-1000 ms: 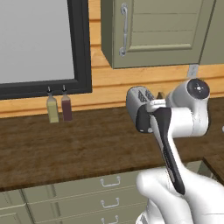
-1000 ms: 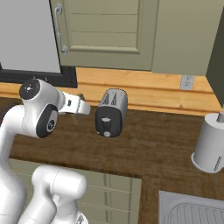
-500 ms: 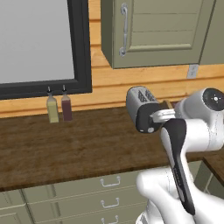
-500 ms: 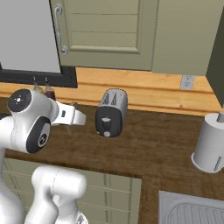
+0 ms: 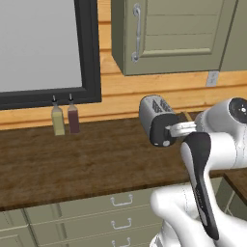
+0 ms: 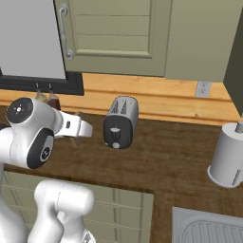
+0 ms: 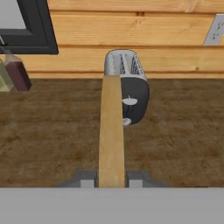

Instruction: Start the toaster. Once the lever pops up, take the bread to the plate on the dining counter.

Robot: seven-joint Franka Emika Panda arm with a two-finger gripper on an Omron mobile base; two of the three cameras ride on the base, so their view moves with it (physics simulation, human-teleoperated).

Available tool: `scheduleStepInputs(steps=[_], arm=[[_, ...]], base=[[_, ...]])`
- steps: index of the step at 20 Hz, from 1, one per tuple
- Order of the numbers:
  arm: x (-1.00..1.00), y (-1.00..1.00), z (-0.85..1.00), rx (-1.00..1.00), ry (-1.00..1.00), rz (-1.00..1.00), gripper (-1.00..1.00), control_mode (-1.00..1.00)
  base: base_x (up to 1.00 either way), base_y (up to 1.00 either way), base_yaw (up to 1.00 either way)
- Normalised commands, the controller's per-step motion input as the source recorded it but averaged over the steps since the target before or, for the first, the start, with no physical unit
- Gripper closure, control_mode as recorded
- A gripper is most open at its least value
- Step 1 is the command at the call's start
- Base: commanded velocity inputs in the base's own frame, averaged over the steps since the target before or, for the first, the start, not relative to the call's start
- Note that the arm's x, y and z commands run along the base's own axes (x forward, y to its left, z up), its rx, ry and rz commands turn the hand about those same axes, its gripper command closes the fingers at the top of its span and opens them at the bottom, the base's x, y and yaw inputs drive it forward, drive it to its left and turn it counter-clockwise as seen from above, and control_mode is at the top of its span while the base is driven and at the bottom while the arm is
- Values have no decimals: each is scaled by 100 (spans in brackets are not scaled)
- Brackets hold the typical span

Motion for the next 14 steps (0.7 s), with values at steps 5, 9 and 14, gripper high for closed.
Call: scheduleStepInputs(steps=[5,9,14], arm=[[0,0,0,0,0,0,100,100],[0,0,0,0,0,0,100,100],[0,0,0,0,0,0,100,100]], base=[[-4,0,0],[-54,18,3],[-61,82,33]])
